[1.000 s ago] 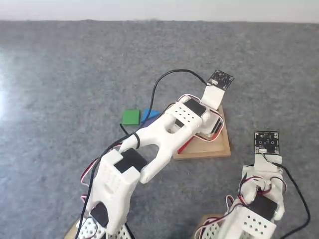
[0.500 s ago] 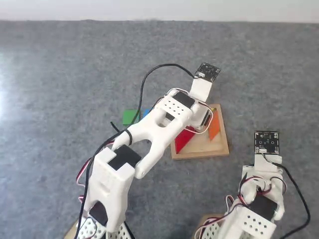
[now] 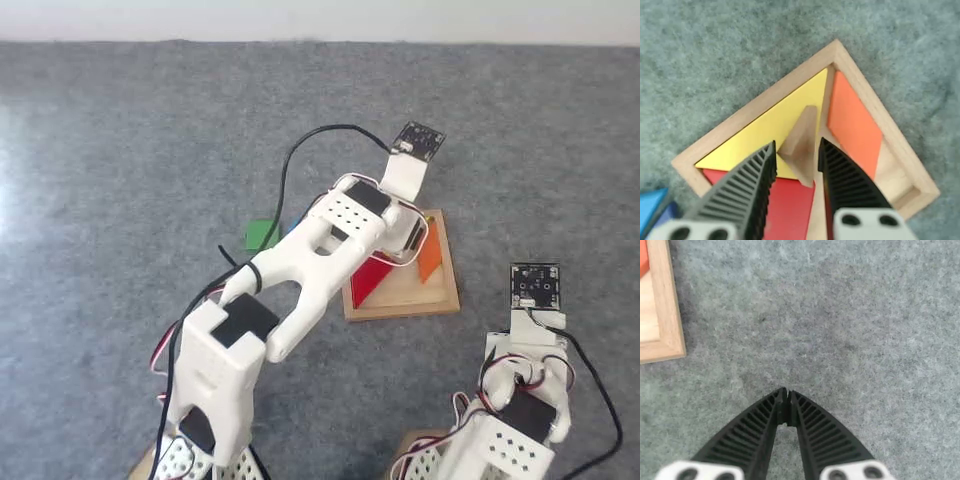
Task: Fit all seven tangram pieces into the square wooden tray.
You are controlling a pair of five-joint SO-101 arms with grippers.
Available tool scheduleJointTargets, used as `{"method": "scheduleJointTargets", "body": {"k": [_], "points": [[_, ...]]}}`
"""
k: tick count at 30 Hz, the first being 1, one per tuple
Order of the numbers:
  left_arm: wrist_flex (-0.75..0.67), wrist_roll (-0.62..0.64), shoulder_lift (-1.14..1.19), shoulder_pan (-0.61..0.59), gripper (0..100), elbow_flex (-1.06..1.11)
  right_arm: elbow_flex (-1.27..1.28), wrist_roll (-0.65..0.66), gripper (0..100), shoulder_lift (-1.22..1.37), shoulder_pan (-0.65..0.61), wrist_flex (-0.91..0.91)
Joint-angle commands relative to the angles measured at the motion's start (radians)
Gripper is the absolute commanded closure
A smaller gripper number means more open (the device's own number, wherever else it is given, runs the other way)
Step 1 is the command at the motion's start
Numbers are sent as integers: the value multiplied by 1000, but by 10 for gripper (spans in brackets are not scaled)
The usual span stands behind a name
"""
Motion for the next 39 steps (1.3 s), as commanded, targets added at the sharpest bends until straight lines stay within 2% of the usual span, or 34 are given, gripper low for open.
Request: {"method": "scheduleJointTargets", "body": {"k": [1,7,11,14,18,30,39], "points": [[48,11,-100,-18,867,-7,15,11,992,-18,5,2],[75,-20,-166,-40,852,-7,15,11,992,-18,5,2],[-9,-21,-118,-115,854,-7,15,11,992,-18,5,2],[-57,-26,-52,-129,854,-12,15,11,992,-18,5,2],[-114,-49,-20,-115,855,-13,15,11,992,-18,5,2],[-103,-51,-12,-89,855,12,15,11,992,-18,5,2],[-66,-43,-15,0,856,53,15,11,992,-18,5,2]]}}
